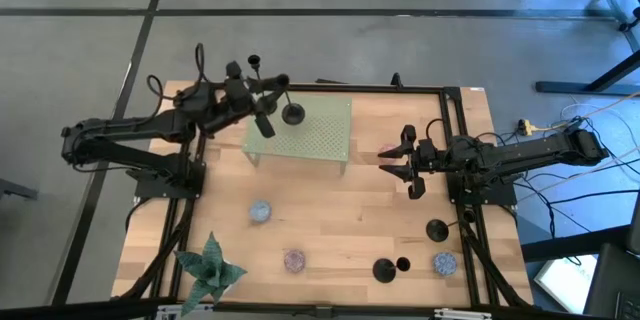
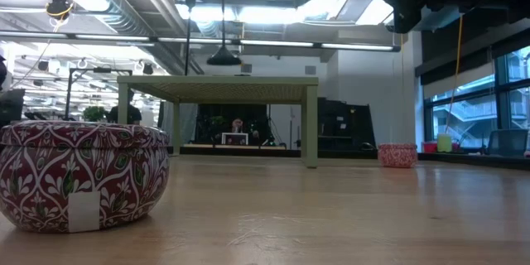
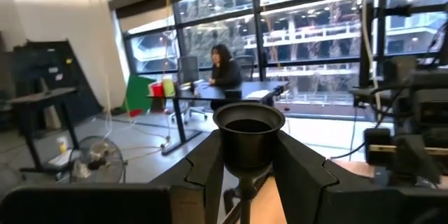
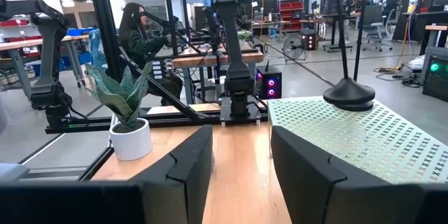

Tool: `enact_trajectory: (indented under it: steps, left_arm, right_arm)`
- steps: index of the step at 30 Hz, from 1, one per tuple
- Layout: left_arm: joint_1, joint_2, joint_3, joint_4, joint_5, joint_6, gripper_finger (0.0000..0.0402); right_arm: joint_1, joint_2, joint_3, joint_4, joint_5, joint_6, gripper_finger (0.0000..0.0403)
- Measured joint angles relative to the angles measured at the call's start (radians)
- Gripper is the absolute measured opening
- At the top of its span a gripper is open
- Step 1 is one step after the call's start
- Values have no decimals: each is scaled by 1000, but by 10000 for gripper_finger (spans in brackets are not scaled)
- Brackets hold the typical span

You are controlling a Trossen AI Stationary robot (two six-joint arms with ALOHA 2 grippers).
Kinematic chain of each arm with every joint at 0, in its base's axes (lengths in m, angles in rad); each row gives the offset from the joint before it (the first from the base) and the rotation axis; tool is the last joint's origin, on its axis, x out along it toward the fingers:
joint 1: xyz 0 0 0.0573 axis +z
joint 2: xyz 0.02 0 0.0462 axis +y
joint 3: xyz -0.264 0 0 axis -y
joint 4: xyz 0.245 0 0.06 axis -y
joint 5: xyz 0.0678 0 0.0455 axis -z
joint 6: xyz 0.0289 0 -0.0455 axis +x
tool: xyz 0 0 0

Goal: Pick & Place candle stick holders
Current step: Put the top left black candle holder on the shelf aligned with the other black candle holder

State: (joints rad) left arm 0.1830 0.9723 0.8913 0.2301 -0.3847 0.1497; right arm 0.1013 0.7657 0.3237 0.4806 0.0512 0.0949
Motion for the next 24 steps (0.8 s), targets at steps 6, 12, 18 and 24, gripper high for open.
enact_trajectory:
  steps: [6, 12, 18, 24]
  left_arm:
    - [29, 37, 0, 4, -36, -10, 104]
    - [31, 106, 0, 20, -116, -14, 104]
    - [31, 148, 0, 101, -153, 0, 104]
    - [32, 149, 0, 109, -217, -5, 104]
  right_arm:
    - [0, 0, 0, 1, 0, 1, 152]
    - [0, 0, 0, 1, 0, 1, 151]
    - [0, 0, 0, 1, 0, 1, 151]
    - [0, 0, 0, 1, 0, -2, 151]
